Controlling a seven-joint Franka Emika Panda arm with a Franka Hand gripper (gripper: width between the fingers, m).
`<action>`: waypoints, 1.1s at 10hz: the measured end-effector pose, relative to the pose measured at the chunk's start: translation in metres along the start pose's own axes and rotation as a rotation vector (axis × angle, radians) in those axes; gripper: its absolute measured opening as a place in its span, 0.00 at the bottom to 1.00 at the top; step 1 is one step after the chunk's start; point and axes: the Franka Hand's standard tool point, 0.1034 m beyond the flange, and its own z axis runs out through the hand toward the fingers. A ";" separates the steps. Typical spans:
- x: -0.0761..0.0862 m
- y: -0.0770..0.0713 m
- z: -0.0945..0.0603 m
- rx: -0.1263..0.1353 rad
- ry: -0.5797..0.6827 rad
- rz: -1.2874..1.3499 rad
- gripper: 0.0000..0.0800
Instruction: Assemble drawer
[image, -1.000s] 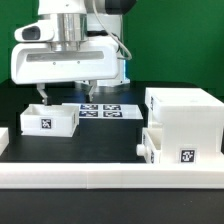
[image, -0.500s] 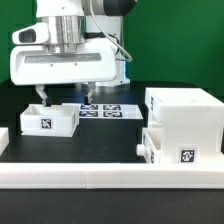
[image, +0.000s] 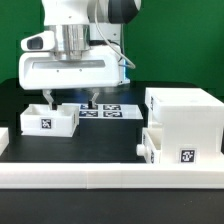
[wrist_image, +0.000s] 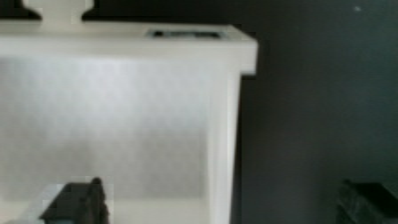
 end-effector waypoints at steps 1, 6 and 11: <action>-0.004 -0.001 0.005 0.000 -0.002 -0.008 0.81; -0.016 -0.001 0.026 -0.006 0.011 -0.024 0.81; -0.016 -0.003 0.027 -0.004 0.009 -0.033 0.29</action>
Offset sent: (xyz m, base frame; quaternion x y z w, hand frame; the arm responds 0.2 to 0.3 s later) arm -0.0161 0.0007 -0.0264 -0.0248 0.0251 0.0044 0.9994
